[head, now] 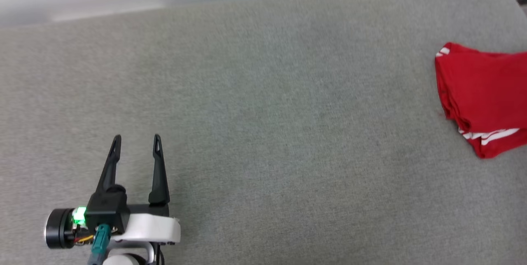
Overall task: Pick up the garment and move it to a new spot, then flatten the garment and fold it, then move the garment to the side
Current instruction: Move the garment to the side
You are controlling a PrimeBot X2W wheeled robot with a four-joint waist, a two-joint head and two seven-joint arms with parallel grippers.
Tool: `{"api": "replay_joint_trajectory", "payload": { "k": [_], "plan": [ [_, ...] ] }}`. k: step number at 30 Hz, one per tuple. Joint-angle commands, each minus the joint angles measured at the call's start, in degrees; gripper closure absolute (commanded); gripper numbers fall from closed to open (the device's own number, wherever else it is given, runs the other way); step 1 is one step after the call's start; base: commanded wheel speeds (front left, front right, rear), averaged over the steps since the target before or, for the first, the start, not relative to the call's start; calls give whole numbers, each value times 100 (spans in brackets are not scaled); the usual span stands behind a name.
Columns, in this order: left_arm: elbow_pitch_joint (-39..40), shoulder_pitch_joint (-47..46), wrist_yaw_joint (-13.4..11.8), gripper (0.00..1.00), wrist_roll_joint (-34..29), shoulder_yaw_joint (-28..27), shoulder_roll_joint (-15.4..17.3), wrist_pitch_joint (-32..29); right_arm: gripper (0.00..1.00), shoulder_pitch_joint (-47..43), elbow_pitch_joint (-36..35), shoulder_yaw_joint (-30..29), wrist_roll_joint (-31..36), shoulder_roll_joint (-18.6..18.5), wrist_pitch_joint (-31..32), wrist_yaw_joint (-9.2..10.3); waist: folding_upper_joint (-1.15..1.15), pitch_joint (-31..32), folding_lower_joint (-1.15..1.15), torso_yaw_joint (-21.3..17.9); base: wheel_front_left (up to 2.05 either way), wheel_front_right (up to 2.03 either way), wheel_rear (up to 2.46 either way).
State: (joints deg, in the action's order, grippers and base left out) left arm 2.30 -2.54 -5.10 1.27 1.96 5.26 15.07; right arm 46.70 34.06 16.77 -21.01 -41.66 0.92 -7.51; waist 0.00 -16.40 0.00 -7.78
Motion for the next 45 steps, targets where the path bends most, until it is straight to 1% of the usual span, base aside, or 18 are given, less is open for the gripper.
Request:
{"api": "replay_joint_trajectory", "payload": {
  "k": [1,7,11,14,19,22,27,33,39,45],
  "plan": [
    [1,141,-38,0,26,-12,-15,12,0,-185,-147,-135,114,214,-184,4,0,388,0,179,0,0,0],
    [-32,433,-58,0,14,10,-83,12,0,-893,-820,-662,565,984,-1056,4,0,859,0,476,0,0,0],
    [-42,595,-85,0,2,24,-117,12,0,-1439,-1287,-1000,838,1509,-1431,4,0,1105,0,688,0,0,0],
    [-60,694,-99,0,-8,67,-135,12,0,-1890,-1634,-1253,1045,1945,-1557,4,0,1269,0,848,0,0,0],
    [-103,814,-77,0,-5,59,-134,12,0,-2649,-2267,-1472,1345,2673,-1607,4,0,1472,0,1053,0,0,0],
    [-117,858,-58,0,-14,54,-136,12,0,-3121,-2522,-1502,1425,2984,-1605,4,0,1579,0,1142,0,0,0],
    [-145,918,-40,0,-47,74,-142,12,0,-3744,-2692,-1563,1473,3318,-1606,4,0,1679,0,1202,0,0,0],
    [-194,997,21,0,13,105,-153,12,0,-4450,-2837,-1834,1471,3638,-1607,3,0,1776,0,1164,0,0,0],
    [-253,1041,131,0,86,153,-165,12,0,-5002,-3070,-2017,1500,3794,-1608,3,0,1821,0,1109,0,0,0],
    [-319,1103,207,0,105,168,-182,12,0,-5409,-3311,-2107,1456,3876,-1608,3,0,1878,0,1080,0,0,0]
  ]
}}
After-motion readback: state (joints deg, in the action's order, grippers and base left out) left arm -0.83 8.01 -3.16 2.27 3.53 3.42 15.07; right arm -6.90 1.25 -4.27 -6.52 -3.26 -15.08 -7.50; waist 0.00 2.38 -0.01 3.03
